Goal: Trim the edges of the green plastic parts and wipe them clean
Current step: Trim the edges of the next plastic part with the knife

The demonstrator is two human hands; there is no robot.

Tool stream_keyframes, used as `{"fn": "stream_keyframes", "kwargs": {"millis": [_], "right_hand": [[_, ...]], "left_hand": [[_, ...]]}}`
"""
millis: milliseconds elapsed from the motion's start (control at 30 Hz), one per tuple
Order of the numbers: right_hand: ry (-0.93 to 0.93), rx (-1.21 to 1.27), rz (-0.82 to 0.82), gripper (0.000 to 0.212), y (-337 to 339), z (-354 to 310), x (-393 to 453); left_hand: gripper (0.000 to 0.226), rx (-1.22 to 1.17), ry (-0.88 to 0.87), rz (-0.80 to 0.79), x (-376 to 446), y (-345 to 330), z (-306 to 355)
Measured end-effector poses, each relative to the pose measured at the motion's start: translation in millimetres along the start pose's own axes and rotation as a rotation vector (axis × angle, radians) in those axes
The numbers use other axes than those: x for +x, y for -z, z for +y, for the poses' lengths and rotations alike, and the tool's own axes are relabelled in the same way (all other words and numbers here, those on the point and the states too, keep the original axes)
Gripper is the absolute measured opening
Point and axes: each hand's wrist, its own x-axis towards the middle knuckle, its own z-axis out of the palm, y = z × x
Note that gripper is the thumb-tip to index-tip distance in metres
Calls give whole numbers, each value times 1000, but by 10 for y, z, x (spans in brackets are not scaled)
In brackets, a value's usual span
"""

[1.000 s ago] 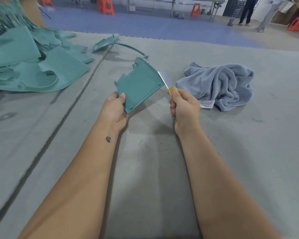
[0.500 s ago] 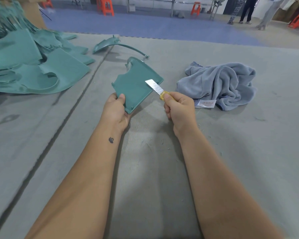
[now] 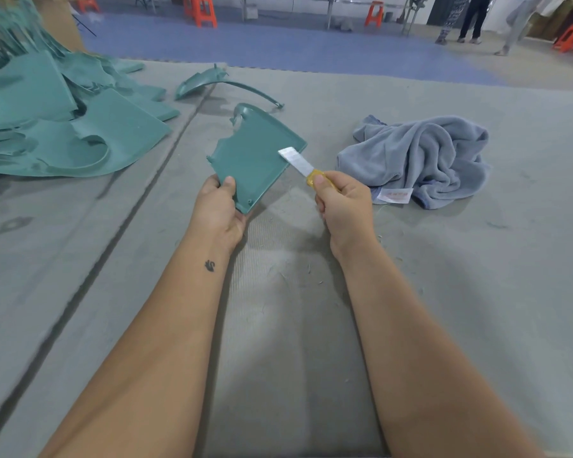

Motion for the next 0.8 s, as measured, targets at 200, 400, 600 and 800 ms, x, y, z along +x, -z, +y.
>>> {"fn": "stream_keyframes", "kwargs": {"millis": [200, 400, 600, 800], "right_hand": [[20, -53, -69, 25, 12, 24, 3], [17, -72, -88, 25, 12, 29, 9], [51, -149, -202, 22, -2, 16, -27], [-49, 204, -60, 20, 90, -70, -5]], "left_hand": [[26, -16, 0, -7, 12, 10, 0], [26, -51, 24, -2, 6, 22, 16], [26, -116, 37, -13, -1, 6, 15], [24, -190, 69, -31, 16, 7, 26]]}}
